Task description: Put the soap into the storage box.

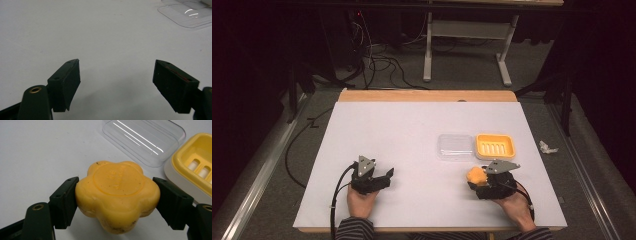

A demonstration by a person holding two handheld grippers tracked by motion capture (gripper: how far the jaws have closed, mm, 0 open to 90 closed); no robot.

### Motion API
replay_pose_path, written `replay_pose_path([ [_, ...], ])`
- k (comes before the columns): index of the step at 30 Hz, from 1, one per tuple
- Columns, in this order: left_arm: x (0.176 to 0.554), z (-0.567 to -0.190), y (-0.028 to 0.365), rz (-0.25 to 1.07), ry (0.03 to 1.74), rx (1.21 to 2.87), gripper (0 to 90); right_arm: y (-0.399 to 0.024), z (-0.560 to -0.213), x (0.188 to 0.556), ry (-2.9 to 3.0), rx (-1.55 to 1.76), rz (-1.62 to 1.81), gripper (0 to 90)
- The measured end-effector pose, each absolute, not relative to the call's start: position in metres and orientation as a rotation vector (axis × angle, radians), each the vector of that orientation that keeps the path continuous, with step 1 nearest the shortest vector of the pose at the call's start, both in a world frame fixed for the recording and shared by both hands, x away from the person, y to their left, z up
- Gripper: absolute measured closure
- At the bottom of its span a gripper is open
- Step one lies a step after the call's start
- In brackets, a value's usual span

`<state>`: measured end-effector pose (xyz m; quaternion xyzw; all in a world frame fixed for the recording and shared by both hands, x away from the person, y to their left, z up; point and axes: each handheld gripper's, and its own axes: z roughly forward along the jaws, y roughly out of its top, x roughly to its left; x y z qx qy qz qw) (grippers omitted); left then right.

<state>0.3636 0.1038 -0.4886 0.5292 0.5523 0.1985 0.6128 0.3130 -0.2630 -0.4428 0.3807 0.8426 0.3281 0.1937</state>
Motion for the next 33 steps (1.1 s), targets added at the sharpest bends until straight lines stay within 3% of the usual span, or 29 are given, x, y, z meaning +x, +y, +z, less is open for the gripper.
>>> replay_pose_path([
  [33,0.364,-0.489,0.104,0.455,1.271,1.222,22.5,-0.311,-0.417,0.331,2.249,1.254,1.088,25.5],
])
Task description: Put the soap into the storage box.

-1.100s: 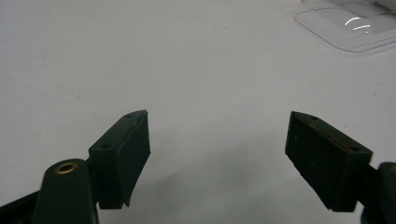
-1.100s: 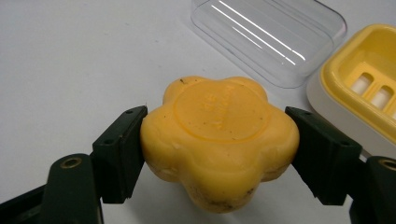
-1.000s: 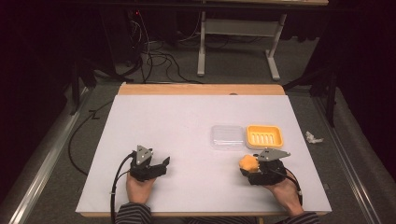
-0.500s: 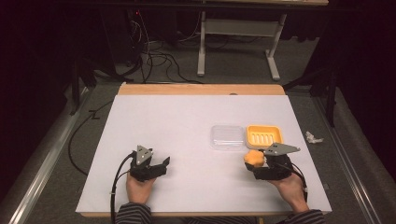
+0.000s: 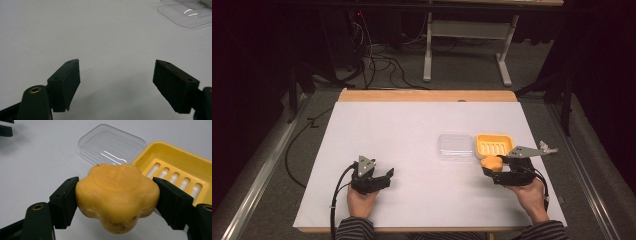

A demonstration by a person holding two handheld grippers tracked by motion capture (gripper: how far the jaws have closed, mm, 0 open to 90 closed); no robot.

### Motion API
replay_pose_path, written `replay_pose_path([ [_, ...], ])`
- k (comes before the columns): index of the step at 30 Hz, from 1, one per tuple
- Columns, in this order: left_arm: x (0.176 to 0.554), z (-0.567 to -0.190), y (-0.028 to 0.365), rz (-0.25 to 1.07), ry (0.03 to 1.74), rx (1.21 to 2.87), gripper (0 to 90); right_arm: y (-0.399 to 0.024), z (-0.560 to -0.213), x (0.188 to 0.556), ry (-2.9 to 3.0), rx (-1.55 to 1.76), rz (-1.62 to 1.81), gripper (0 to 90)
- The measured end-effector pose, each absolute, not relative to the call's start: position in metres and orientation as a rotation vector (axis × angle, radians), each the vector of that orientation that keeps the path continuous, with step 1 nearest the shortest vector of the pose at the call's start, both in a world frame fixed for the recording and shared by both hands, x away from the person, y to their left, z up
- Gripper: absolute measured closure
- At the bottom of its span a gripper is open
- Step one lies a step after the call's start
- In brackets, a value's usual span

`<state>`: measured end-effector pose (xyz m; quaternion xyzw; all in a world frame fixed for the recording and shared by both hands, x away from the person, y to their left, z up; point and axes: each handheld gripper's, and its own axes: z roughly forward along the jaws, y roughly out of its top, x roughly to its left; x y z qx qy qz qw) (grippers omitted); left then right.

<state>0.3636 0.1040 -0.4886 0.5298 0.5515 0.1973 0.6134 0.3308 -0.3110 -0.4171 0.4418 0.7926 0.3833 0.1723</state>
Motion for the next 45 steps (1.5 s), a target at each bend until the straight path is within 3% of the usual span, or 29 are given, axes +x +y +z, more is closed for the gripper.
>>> replay_pose_path([
  [19,0.363,-0.488,0.104,0.456,1.27,1.22,22.4,-0.327,-0.404,0.35,2.152,1.332,1.102,25.5],
  [45,0.364,-0.489,0.104,0.456,1.273,1.221,22.5,-0.341,-0.419,0.39,2.07,1.469,1.032,25.4],
])
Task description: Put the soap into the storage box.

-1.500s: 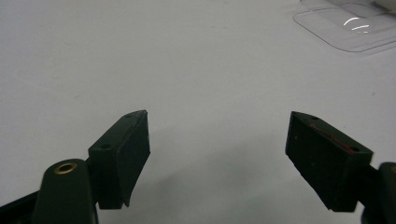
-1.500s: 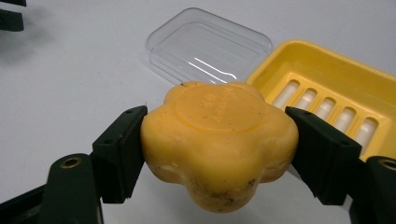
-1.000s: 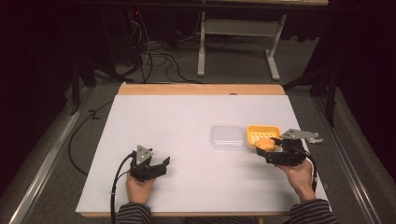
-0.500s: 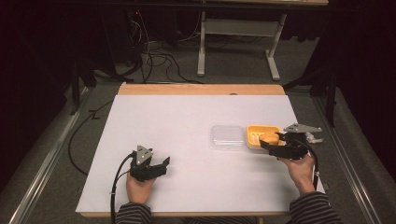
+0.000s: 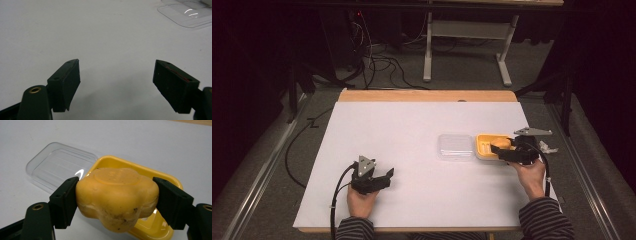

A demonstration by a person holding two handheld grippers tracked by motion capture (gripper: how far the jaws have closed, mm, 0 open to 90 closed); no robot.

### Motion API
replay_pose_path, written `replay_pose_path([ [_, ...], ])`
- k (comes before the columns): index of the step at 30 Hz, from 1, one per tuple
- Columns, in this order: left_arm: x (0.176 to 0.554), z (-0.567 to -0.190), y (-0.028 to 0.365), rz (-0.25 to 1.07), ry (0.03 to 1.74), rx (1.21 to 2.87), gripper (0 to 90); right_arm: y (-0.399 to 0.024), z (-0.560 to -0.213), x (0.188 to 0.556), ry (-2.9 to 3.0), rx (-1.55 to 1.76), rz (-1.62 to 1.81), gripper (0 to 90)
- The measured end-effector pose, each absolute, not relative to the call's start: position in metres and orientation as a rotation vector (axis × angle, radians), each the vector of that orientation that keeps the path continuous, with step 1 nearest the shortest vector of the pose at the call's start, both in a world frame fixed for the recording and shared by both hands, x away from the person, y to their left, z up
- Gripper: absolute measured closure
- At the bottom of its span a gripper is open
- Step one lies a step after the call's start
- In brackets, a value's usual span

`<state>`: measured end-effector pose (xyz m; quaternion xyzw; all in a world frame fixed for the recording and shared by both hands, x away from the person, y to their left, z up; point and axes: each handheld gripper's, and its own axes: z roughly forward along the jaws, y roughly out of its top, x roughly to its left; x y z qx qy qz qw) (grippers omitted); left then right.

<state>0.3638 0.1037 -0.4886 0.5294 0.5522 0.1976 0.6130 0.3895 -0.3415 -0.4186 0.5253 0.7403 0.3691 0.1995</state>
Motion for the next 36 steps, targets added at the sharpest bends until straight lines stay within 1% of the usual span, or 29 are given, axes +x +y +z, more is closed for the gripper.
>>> replay_pose_path([
  [20,0.364,-0.489,0.104,0.455,1.272,1.221,22.5,-0.336,-0.436,0.41,2.049,1.52,0.973,25.4],
  [36,0.364,-0.489,0.104,0.456,1.272,1.22,22.4,-0.335,-0.445,0.418,2.015,1.544,0.971,25.3],
])
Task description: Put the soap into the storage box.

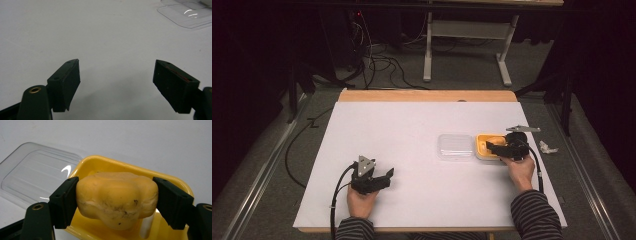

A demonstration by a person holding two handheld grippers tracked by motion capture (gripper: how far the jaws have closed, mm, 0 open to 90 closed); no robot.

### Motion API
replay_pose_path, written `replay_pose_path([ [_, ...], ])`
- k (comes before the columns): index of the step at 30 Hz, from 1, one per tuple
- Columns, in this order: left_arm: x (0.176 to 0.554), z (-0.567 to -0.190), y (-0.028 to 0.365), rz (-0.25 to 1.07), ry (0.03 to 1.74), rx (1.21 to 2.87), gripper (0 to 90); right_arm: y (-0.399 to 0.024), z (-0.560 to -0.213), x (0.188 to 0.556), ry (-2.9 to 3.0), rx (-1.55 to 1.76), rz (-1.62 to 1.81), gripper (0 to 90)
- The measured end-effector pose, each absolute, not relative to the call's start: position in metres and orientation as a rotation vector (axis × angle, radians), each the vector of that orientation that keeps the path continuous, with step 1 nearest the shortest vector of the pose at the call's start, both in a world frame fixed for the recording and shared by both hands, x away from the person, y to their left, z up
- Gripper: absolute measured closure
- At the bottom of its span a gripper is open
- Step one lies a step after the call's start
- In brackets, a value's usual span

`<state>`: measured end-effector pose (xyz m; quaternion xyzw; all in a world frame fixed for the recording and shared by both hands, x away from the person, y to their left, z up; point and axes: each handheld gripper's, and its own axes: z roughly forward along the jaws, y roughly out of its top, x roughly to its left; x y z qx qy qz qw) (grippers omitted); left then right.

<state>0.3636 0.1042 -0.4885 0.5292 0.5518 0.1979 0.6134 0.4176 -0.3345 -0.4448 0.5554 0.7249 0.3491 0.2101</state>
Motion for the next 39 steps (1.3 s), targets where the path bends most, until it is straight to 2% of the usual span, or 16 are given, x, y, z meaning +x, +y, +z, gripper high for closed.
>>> replay_pose_path([
  [39,0.3638,-0.4884,0.1044,0.45,1.274,1.22,22.3,-0.3368,-0.4495,0.4175,2.028,1.576,0.915,25.2],
])
